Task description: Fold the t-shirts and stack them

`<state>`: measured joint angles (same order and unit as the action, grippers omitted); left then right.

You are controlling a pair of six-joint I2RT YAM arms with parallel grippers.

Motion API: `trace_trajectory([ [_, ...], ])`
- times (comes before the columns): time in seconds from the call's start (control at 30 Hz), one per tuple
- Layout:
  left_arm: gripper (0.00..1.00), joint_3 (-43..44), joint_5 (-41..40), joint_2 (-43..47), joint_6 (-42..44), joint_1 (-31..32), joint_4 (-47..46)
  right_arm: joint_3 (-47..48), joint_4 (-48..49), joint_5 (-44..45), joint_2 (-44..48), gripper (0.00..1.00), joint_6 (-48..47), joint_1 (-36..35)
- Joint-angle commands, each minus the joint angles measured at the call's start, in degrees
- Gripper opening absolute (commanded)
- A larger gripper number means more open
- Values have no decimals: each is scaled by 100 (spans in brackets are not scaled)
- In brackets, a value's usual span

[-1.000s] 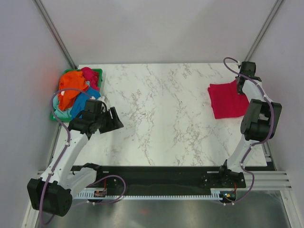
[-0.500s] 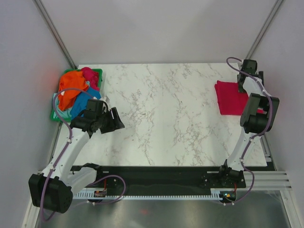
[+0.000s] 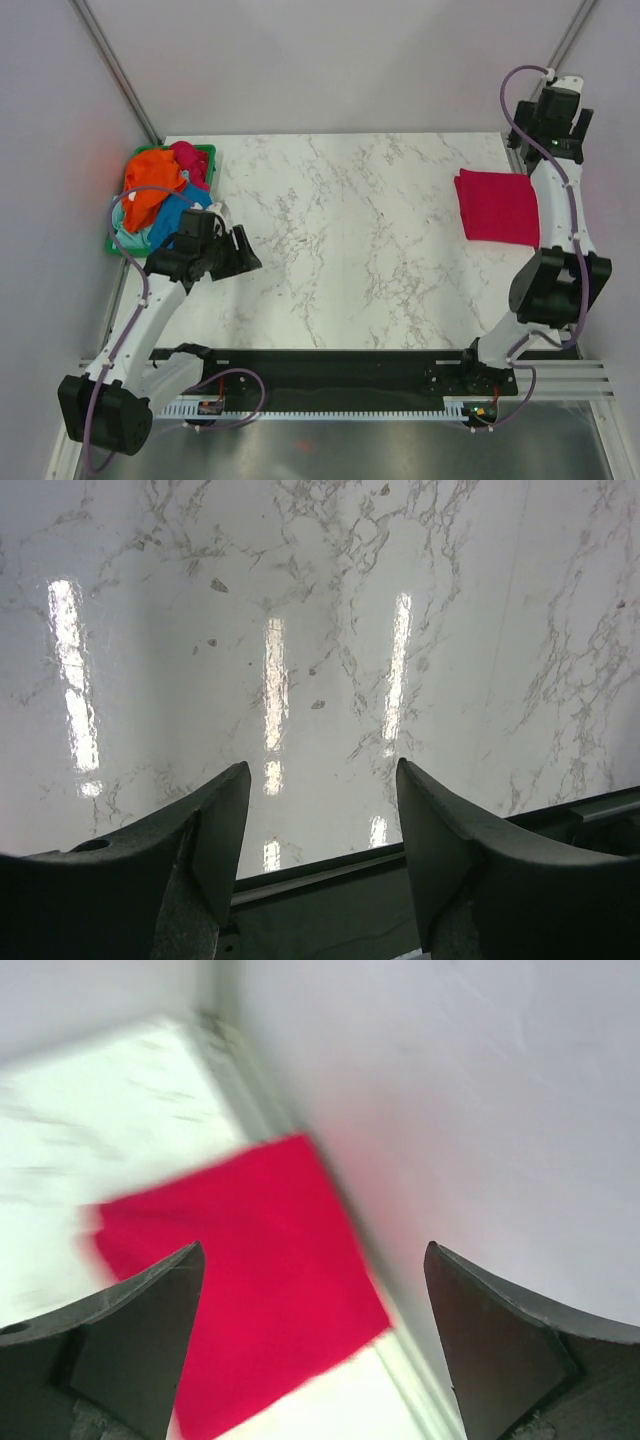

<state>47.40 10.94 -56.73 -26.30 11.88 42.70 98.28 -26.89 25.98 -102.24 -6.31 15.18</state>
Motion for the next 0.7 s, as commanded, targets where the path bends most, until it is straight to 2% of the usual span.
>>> trace_trajectory([
  [0.0, 67, -11, -57, 258, 161, -1, -209, -211, 52, -1540, 1292, 98, 1060, -716],
  [0.07, 67, -11, -92, 434, 152, -1, -209, -893, 297, -1831, 1766, 98, 1550, -1199],
  [0.1, 67, -29, -109, 504, 143, -1, -244, -1255, 847, -2225, 2282, 98, 1806, -1480],
  [0.13, 67, -20, -144, 670, 134, -1, -244, -1720, 1314, -2672, 2548, 98, 2200, -1483],
  [0.17, 67, -37, -153, 750, 134, -1, -253, -2760, 1832, -3712, 2925, 98, 3300, -1483],
  [0.2, 67, -29, -162, 829, 134, -1, -271, -3197, 2733, -4297, 3016, 98, 3598, -1483],
  [0.23, 67, -37, -154, 908, 134, -1, -314, -3497, 3029, -4912, 3008, 98, 3862, -1483],
  [0.3, 68, -37, -119, 1172, 143, -1, -350, -4183, 3513, -5443, 2946, 98, 4285, -1912],
  [0.37, 70, -46, -22, 1487, 161, -1, -420, -4544, 3332, -5061, 3042, 98, 4112, -2351],
  [0.4, 70, -46, -30, 1542, 152, -1, -429, -4607, 3035, -4597, 3165, 98, 3859, -2849],
  [0.47, 70, -20, 5, 1717, 196, -1, -455, -4642, 2717, -4234, 3219, 98, 3716, -3518],
  [0.57, 70, -81, -109, 2042, 161, -1, -517, -4703, 2146, -3908, 3254, 98, 3584, -4257],
  [0.67, 70, -90, -145, 2219, 134, -1, -534, -4993, 2100, -3644, 3542, 98, 3680, -4759],
])
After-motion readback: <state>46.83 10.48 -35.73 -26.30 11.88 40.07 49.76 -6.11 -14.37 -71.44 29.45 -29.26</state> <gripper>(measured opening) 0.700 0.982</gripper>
